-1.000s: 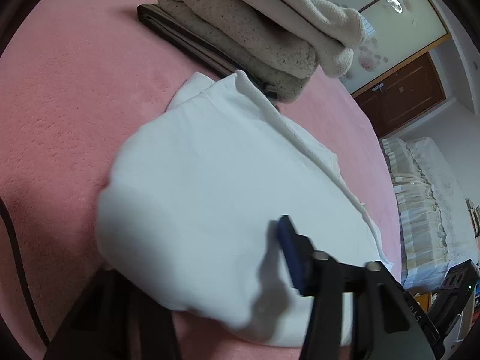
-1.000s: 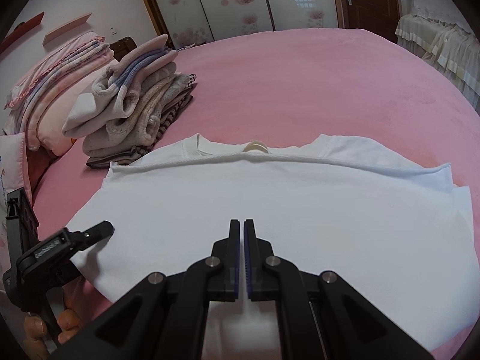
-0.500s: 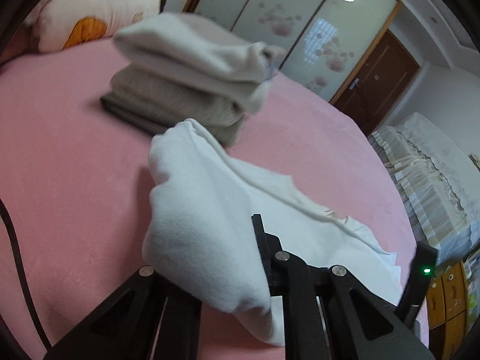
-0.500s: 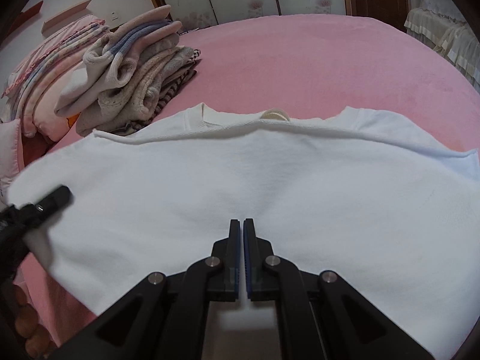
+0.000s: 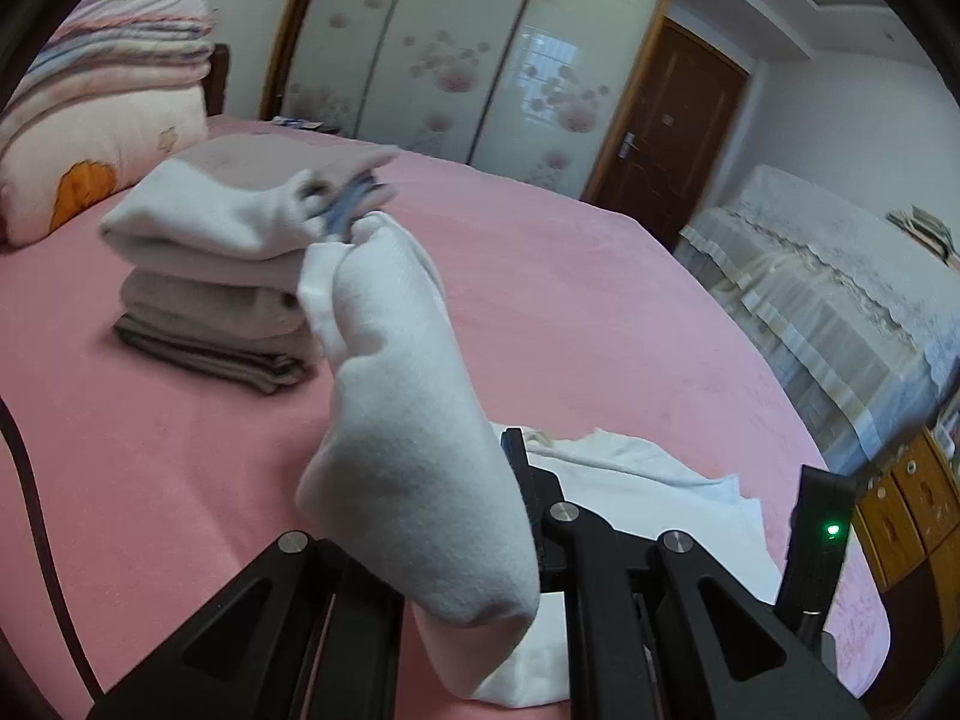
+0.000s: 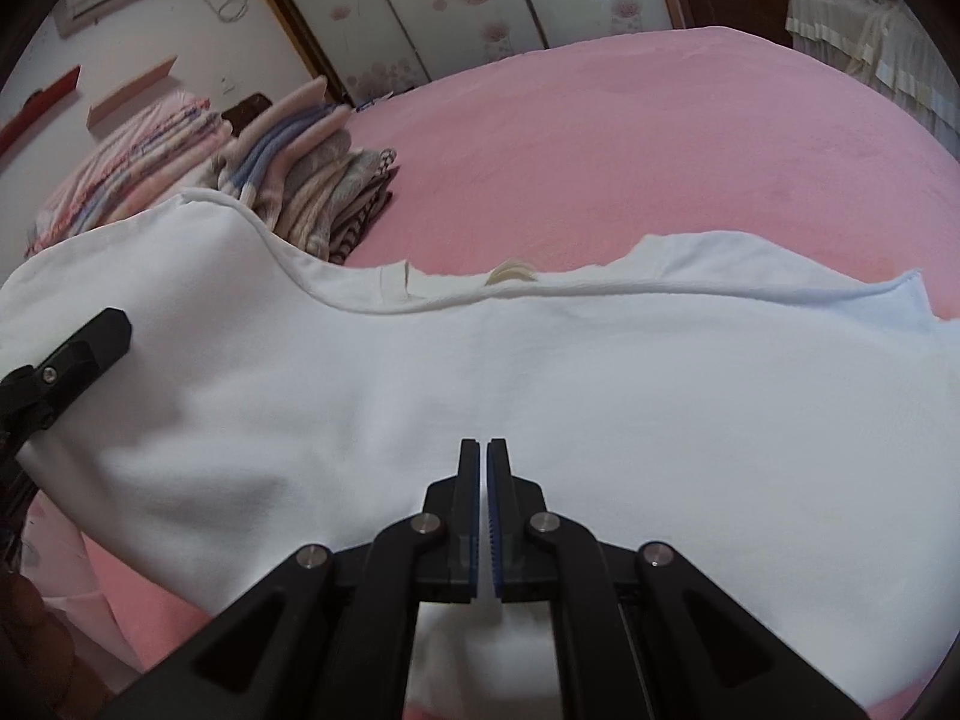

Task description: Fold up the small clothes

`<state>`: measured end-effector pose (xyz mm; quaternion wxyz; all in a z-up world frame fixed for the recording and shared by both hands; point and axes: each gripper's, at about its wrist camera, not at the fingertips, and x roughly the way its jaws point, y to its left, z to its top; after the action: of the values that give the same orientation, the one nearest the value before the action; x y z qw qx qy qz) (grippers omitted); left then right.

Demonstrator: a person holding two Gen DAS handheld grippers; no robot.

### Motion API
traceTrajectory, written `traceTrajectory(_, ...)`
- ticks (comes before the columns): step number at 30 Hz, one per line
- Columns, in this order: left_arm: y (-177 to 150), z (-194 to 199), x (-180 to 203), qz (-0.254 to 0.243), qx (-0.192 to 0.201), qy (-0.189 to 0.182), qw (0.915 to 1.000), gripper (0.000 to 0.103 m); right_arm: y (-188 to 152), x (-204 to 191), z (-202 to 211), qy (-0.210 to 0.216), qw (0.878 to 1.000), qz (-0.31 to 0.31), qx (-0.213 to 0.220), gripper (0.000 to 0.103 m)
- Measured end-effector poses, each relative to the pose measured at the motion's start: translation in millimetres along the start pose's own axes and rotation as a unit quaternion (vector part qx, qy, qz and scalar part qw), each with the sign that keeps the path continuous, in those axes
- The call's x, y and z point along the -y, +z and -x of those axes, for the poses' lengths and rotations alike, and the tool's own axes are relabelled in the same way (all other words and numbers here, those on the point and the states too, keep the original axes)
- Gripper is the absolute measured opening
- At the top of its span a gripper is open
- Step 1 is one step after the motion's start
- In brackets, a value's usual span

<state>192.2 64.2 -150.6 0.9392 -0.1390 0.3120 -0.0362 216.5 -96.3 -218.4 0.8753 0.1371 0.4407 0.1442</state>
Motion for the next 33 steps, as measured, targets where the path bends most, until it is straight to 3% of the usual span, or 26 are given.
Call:
traceTrajectory(7,-12,-15,83,-0.073,-0.028,-0.046,0.9959,0.009,-1,49,49,-0.027,0.999,-0.011,0.014,0.002)
traceTrajectory(16,-58,-67,173,-0.138,-0.105,-0.095,0.9802,0.008,-23,135,101,-0.076,0.996,-0.045,0.027,0.002)
traceTrajectory(20,-81,-79,195,-0.157,-0.126,-0.092,0.9752,0.008,-34,155,113,-0.082,0.995,-0.057,0.027,0.002)
traceTrajectory(28,-88,-78,216,-0.186,-0.116,-0.096,0.9708,0.008,-41,166,118,-0.065,0.995,-0.061,0.032,0.002)
traceTrajectory(31,-100,-82,223,-0.215,-0.134,-0.087,0.9635,0.009,-38,170,120,-0.061,0.995,-0.065,0.036,0.002)
traceTrajectory(33,-111,-88,226,-0.236,-0.159,-0.078,0.9555,0.017,-38,173,124,-0.064,0.995,-0.068,0.038,0.003)
